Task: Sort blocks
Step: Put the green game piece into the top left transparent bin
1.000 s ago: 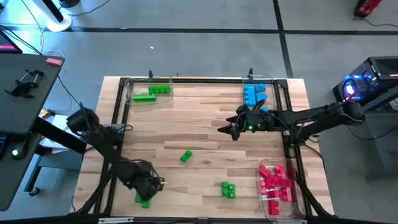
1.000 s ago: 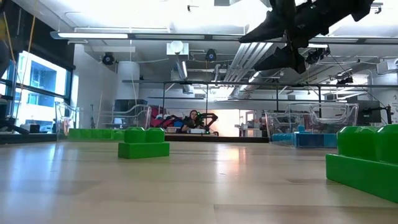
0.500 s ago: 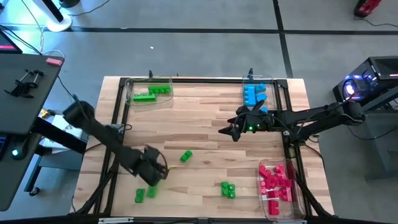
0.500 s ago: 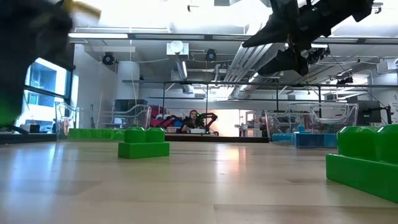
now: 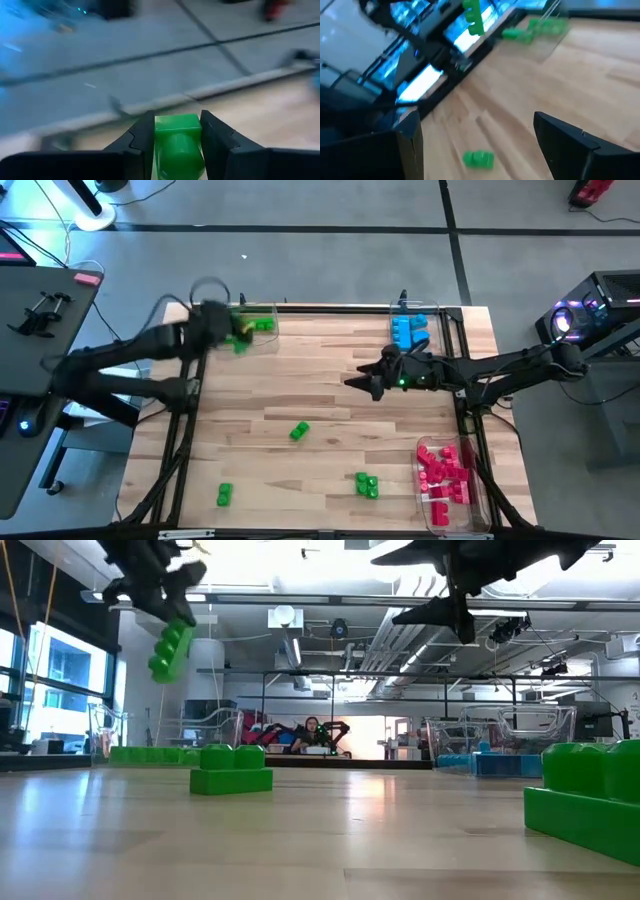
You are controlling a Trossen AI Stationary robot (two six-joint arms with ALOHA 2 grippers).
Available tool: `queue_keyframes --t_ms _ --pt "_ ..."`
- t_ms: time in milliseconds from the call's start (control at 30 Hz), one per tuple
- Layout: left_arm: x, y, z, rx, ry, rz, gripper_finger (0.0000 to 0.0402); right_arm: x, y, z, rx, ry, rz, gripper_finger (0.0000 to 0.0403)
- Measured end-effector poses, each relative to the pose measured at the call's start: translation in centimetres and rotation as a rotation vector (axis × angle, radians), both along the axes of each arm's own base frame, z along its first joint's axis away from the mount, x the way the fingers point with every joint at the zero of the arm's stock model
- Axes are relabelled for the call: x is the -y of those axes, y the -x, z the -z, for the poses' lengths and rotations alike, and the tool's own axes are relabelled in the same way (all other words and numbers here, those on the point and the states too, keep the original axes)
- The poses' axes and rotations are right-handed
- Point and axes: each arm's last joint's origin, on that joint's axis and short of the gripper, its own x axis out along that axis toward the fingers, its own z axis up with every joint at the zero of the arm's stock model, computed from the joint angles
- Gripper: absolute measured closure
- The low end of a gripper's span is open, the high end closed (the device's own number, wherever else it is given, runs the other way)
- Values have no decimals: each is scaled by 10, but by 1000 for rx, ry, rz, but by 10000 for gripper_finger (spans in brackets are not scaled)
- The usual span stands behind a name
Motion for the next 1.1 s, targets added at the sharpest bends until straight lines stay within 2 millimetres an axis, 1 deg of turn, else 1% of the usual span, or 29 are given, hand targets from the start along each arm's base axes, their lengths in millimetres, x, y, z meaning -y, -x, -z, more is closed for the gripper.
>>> queue_keyframes --t_ms 67,133,200,267,367,467,500,567,667,767,800,867,933,1000,1100 --pt "-24 6 -3 -78 -44 -36 308 1 0 -1 18 -5 50 149" --pt "-45 9 -4 -117 -41 -8 305 2 0 -3 39 -14 95 149" --pt "-60 9 2 -157 3 71 296 3 0 -3 49 -12 119 149" --pt "-72 7 12 -206 70 133 280 3 0 -3 50 -12 122 149" --pt "-83 3 29 -304 160 190 244 3 0 -3 54 -27 128 149" --pt "-89 -3 37 -383 172 233 202 3 0 -3 56 -35 131 149" --pt "-90 -4 36 -391 171 238 188 3 0 -3 56 -35 131 149" --pt "-93 -8 27 -378 149 240 163 3 0 -3 56 -34 131 149" --pt "-91 -10 6 -270 174 248 133 3 0 -3 52 -29 130 149" --pt "-78 -12 -11 -95 328 331 118 3 1 -1 25 -24 130 149" --pt "-70 -13 -12 -56 409 362 117 3 1 0 11 -22 130 149" --pt "-47 -15 -6 -40 613 411 117 3 2 3 -24 -12 128 149" --pt "-17 -17 3 -117 772 462 118 3 4 7 -67 8 122 149" --pt "20 -17 15 -227 886 507 119 3 5 10 -104 31 115 149" --pt "76 -15 35 -275 968 515 119 3 7 14 -162 58 103 149"
